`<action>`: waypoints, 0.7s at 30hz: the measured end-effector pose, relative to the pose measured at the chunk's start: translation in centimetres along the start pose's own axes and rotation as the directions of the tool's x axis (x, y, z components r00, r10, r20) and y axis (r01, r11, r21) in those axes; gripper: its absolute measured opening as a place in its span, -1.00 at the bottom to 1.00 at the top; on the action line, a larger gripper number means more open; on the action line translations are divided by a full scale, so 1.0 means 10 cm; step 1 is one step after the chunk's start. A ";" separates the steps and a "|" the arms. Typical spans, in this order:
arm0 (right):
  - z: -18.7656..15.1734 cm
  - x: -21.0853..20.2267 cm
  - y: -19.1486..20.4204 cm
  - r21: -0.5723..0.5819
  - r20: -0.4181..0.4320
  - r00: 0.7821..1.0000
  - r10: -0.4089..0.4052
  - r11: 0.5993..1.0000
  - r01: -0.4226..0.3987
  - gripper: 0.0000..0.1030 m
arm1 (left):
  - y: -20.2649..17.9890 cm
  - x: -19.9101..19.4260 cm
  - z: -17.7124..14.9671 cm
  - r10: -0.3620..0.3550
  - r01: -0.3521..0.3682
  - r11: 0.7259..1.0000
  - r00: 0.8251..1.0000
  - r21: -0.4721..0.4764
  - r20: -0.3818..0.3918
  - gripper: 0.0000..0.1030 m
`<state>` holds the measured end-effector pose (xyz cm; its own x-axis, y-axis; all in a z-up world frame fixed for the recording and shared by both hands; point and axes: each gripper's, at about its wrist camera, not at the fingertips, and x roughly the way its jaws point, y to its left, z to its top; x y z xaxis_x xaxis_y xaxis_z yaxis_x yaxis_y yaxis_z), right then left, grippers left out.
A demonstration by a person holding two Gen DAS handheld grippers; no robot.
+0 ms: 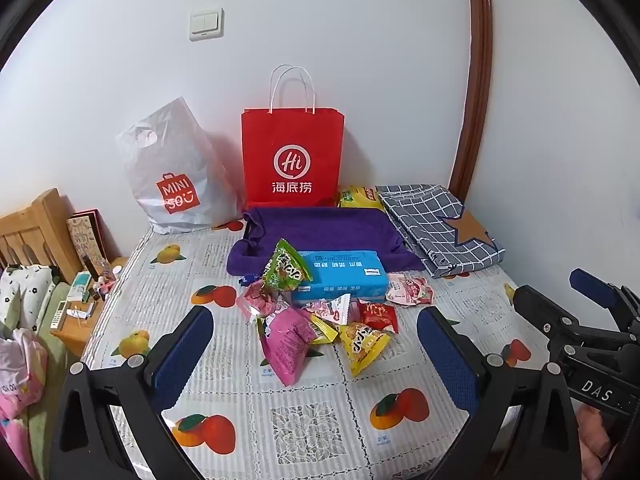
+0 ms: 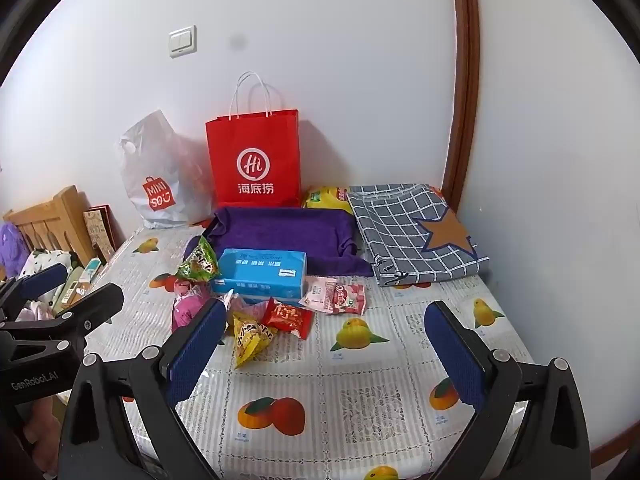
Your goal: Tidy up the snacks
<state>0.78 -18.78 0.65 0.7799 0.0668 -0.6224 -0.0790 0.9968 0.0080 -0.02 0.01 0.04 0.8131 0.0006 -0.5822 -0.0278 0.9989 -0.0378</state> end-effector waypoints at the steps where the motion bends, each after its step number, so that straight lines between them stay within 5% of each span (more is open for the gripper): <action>1: 0.00 0.00 0.00 0.000 0.001 1.000 0.001 1.000 -0.001 0.93 | 0.01 0.00 0.02 -0.003 0.003 1.000 1.000 0.000 -0.005 0.99; 21: -0.01 -0.01 -0.01 0.003 0.008 1.000 0.000 1.000 0.000 0.93 | 0.04 -0.02 0.04 0.019 -0.019 1.000 1.000 0.008 -0.009 0.99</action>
<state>0.70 -18.93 0.65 0.7846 0.0673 -0.6163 -0.0775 0.9969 0.0102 0.06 0.47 0.46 0.8074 0.0191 -0.5897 -0.0384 0.9991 -0.0202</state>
